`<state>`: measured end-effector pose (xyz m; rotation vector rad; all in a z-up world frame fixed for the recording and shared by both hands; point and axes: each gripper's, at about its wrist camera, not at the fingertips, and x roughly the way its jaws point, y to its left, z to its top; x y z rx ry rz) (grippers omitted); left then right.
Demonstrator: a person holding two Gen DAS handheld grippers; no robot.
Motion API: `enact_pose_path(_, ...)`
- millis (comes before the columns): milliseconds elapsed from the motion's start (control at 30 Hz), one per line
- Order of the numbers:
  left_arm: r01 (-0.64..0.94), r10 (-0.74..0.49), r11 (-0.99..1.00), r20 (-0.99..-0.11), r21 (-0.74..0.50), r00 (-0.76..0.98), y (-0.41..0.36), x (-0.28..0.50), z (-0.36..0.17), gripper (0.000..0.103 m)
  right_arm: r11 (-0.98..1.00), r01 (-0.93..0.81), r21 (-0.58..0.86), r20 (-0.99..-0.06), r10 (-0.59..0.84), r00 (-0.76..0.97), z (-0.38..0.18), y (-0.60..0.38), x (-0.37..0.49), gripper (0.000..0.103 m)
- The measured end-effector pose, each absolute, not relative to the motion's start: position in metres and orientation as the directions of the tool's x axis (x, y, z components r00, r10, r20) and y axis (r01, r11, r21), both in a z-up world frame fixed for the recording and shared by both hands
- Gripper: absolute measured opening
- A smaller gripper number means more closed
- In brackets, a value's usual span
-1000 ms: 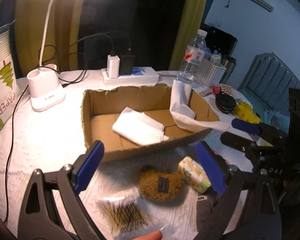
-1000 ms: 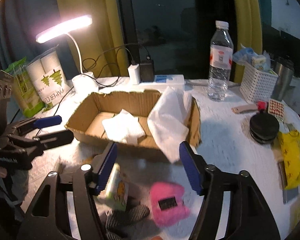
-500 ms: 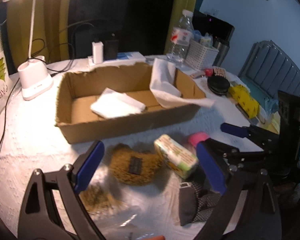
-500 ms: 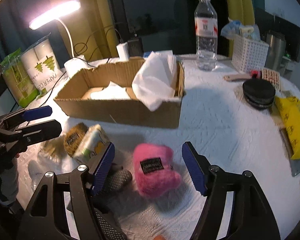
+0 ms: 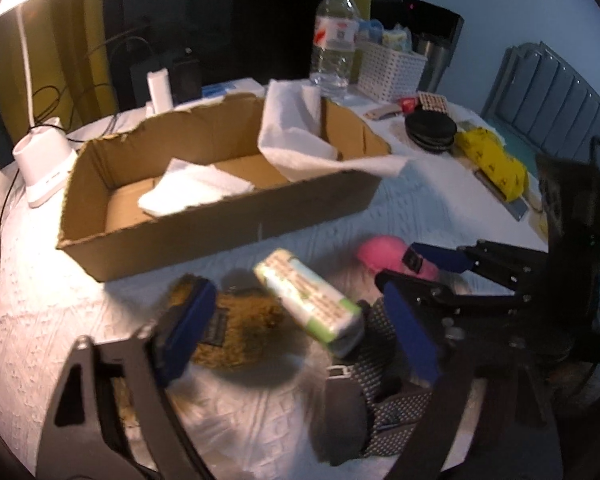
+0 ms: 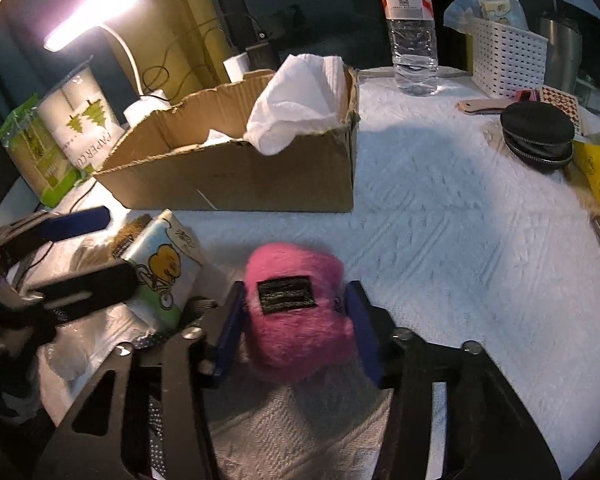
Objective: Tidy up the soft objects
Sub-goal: 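Grasp the pink fuzzy pouch with the right gripper, then grasp the green-and-white tissue pack with the left gripper while the right holds the pouch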
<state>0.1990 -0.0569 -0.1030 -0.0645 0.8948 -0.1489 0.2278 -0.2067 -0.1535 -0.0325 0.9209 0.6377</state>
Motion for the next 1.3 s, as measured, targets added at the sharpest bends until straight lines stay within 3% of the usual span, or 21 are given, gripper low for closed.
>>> enact_pose_path(167,0.118,-0.153,0.988,-0.8,-0.103,0.581,-0.066,0.206,-0.113,0.054,0.801,-0.533,0.274,-0.721,0.538,0.437,-0.151,-0.215,0.227,0.047)
enact_pose_path(500,0.147,-0.173,0.983,-0.79,-0.106,0.588,-0.072,0.205,-0.111,0.033,0.81,-0.512,0.285,-0.694,0.543,0.473,-0.143,-0.235,0.223,0.046)
enact_pose_path(1300,0.132,-0.198,0.98,-0.651,-0.149,0.733,-0.008,0.161,-0.059,0.031,0.778,-0.597,0.197,-0.648,0.56,0.516,-0.089,-0.19,0.195,0.046)
